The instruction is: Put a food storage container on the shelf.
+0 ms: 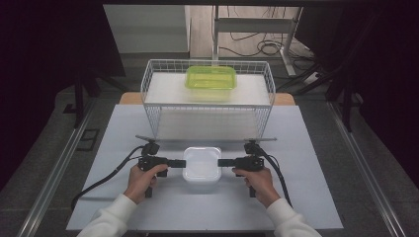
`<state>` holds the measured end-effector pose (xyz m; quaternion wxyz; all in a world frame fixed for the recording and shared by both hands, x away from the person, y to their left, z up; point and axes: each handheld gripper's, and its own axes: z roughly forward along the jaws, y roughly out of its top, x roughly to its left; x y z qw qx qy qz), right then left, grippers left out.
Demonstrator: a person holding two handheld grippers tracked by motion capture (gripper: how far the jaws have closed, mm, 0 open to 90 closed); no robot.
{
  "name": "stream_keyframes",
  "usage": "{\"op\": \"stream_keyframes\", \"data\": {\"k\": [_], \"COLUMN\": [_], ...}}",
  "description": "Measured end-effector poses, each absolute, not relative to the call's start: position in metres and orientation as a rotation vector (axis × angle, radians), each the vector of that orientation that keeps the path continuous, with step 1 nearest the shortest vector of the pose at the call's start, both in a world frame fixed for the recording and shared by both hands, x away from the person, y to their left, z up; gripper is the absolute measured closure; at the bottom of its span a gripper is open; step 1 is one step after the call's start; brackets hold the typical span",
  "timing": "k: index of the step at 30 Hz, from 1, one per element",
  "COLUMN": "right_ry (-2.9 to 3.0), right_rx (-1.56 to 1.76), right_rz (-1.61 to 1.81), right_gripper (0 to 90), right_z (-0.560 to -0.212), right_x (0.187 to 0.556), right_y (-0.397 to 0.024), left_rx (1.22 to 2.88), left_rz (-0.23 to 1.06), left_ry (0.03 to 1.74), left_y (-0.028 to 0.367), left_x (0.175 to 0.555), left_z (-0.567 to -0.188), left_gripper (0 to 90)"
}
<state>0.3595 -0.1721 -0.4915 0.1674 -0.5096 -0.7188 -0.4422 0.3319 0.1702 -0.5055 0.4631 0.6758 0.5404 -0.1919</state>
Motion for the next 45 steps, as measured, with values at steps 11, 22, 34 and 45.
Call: {"op": "stream_keyframes", "data": {"k": [11,22,34,45], "right_ry": [-2.052,-2.124,-2.182,-2.212], "right_rx": [-1.407,-1.337,-1.286,-1.274], "right_rz": [-1.293,-1.374,-1.449,-1.475], "right_gripper": [79.0,78.8,78.6,78.5], "right_z": [-0.485,-0.471,-0.454,-0.437], "right_x": [0.355,0.354,0.352,0.356], "right_y": [-0.176,-0.175,-0.177,-0.177], "left_rx": [1.677,1.657,1.685,1.655], "left_rz": [-0.407,-0.368,-0.270,-0.268], "left_ry": [1.297,1.252,1.209,1.188], "left_y": [0.171,0.174,0.168,0.170], "left_x": [0.325,0.321,0.318,0.323], "left_z": [-0.499,-0.488,-0.466,-0.455], "left_gripper": [78.8,79.3,79.4,79.4]}}
